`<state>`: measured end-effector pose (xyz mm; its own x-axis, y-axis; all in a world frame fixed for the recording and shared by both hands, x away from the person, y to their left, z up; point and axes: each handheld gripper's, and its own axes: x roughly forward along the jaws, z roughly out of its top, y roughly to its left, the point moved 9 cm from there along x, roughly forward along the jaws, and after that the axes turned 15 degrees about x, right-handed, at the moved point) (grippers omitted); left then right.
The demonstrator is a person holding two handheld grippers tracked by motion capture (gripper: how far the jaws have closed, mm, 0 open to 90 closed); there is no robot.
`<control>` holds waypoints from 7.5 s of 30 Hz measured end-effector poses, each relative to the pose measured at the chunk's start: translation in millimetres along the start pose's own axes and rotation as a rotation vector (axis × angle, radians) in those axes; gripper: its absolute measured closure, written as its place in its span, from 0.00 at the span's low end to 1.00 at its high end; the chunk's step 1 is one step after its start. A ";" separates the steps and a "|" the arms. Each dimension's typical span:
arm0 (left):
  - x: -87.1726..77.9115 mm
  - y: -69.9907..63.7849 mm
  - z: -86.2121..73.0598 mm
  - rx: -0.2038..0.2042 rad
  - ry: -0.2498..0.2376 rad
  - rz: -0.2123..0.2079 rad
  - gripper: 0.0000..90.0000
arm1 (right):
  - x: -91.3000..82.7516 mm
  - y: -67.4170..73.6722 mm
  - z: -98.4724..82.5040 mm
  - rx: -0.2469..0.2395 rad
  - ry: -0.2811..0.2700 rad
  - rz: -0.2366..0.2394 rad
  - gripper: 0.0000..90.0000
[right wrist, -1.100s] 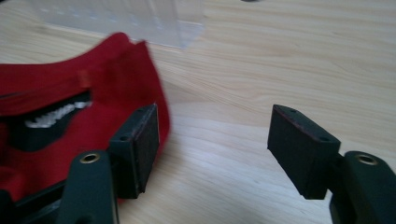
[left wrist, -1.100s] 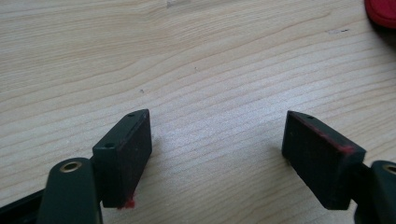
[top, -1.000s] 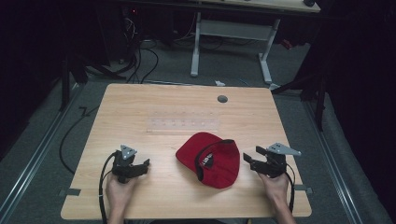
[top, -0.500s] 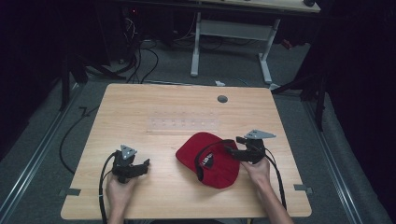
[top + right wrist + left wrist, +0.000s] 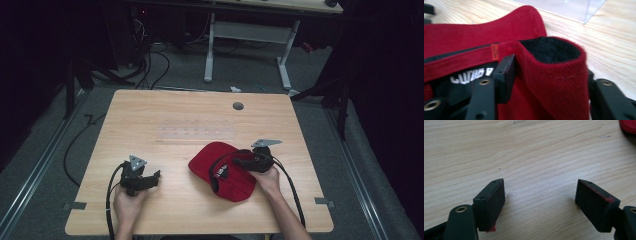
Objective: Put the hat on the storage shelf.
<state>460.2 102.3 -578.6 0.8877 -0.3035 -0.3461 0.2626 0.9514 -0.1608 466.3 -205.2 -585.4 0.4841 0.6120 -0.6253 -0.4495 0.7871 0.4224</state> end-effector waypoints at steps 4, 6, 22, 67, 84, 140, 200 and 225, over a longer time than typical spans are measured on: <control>0.6 -0.1 0.4 -0.004 -0.001 0.003 0.27 | -2.0 3.1 -0.7 -0.024 0.011 0.027 0.70; 0.6 -0.2 0.4 -0.004 -0.001 0.002 0.27 | -3.0 3.2 -1.1 -0.025 0.013 0.034 0.73; 1.6 -1.7 -0.9 0.001 0.010 -0.003 0.22 | -17.3 13.8 3.4 -0.018 -0.014 0.104 0.94; -2.7 -122.7 8.5 0.138 -0.057 -0.294 0.25 | -74.9 63.9 49.0 -0.012 -0.125 0.150 0.95; -7.9 -145.1 17.3 0.158 -0.117 -0.320 0.22 | -59.2 81.7 56.7 -0.005 -0.102 0.166 0.95; -59.5 -180.5 24.0 0.379 -0.078 -0.546 0.92 | -50.8 76.0 49.1 0.055 -0.053 0.197 0.66; -52.8 -85.6 113.3 -0.082 -0.196 -0.424 0.95 | -23.4 -27.9 -15.3 -0.029 -0.065 -0.347 0.46; -25.3 -45.2 175.1 -0.159 -0.291 -0.372 0.95 | -23.0 -28.1 -15.5 -0.023 -0.064 -0.357 0.42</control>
<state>492.0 76.0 -400.8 0.8195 -0.5722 0.0305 0.5408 0.7547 -0.3713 456.1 -242.6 -593.1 0.6594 0.3033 -0.6879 -0.2600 0.9505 0.1699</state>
